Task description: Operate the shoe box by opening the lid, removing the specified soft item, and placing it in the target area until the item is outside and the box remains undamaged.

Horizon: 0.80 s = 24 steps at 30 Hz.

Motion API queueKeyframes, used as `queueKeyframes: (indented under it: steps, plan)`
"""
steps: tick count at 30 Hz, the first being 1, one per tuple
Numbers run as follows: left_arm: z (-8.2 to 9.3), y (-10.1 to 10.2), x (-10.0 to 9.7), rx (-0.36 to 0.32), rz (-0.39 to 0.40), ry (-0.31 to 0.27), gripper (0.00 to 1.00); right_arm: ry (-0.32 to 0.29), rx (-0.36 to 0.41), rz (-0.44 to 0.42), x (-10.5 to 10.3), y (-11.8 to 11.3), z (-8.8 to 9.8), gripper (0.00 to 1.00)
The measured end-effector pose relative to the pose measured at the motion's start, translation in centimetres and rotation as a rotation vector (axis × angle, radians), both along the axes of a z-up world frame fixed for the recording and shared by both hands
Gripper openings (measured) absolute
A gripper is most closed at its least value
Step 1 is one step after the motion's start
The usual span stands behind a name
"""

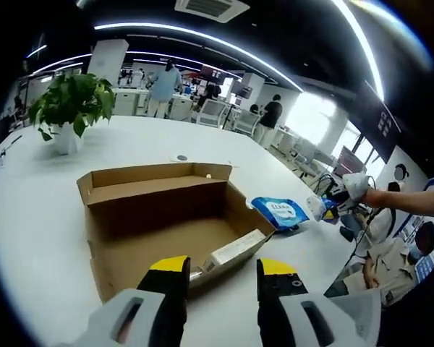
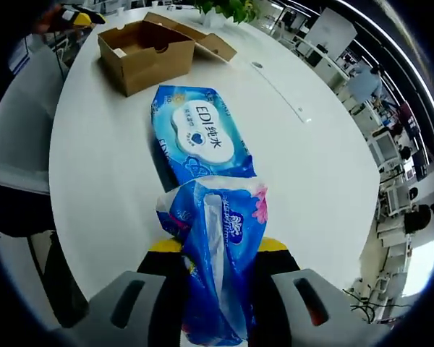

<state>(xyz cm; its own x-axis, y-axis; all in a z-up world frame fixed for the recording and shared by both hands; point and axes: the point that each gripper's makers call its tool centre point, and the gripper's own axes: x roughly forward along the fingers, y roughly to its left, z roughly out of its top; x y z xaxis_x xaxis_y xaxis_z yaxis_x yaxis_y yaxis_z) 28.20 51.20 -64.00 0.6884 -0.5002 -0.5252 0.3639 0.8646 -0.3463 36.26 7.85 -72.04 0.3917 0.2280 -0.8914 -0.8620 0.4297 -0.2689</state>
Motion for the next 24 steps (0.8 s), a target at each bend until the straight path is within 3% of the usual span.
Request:
queueKeyframes:
  steps: [14,24]
  plan:
    - [-0.2,3.2,-2.7,0.031,0.087,0.022,0.37,0.041,-0.116,0.128,2.9,-1.1,-3.9,0.31]
    - [0.5,3.9,-2.8,0.037,0.114,0.016,0.37,0.065,-0.147,0.163,2.8,-0.9,-5.0,0.35]
